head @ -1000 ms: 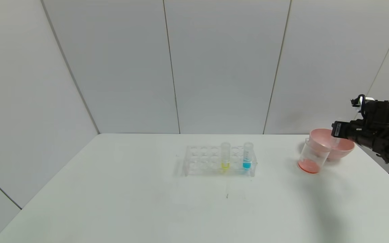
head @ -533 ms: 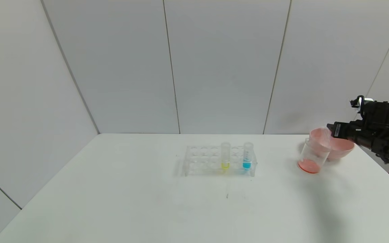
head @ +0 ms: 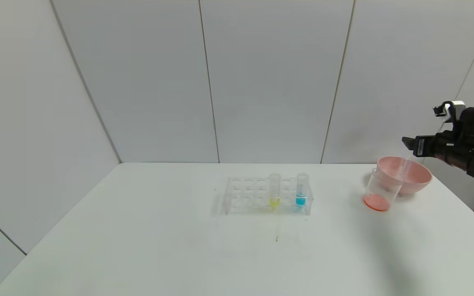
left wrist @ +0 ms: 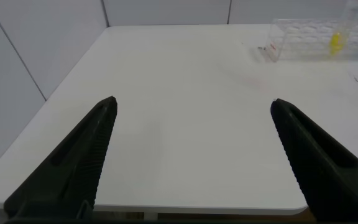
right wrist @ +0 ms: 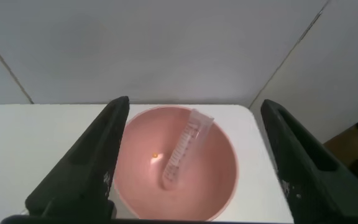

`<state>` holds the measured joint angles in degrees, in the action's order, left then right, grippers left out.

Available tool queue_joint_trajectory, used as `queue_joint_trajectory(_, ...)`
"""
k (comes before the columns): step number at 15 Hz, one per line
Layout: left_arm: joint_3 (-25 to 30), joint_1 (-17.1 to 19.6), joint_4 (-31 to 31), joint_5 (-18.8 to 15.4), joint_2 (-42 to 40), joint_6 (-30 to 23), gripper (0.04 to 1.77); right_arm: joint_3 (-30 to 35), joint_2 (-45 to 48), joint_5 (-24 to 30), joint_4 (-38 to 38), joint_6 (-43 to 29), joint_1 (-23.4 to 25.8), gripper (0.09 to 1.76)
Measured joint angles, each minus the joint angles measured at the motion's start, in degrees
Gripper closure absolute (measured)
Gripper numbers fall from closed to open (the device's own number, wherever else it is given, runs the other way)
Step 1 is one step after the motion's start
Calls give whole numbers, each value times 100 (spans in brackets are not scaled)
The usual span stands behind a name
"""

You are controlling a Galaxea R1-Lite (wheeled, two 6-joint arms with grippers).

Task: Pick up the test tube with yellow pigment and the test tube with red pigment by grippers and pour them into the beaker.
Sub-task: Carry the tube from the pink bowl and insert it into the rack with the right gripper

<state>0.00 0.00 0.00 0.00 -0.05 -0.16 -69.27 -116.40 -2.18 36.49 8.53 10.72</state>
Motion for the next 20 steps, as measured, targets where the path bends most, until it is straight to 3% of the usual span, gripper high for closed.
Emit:
queue_joint_trajectory(2,0,0,0,0,0,2,5,48,336,52,22,528,-17,29)
queue_joint_trajectory(4,0,0,0,0,0,0,5,72,750,152,-33,545,-127,26)
queue_joint_trajectory(6,0,0,0,0,0,0,5,168,1248,178,-219,200,-433,23)
queue_joint_trajectory(9,0,0,0,0,0,0,5,408,2072,33,-1162,-646,-1162,20)
queue_joint_trajectory(11,0,0,0,0,0,0,5,560,2558,-307,-1681,-1245,-1776,19)
queue_joint_trajectory(14,0,0,0,0,0,2,5,1070,3059,-1081,-1753,-1691,-2766,17)
queue_joint_trajectory(20,0,0,0,0,0,2,5,2630,3279,-2655,-430,-2249,-4858,15)
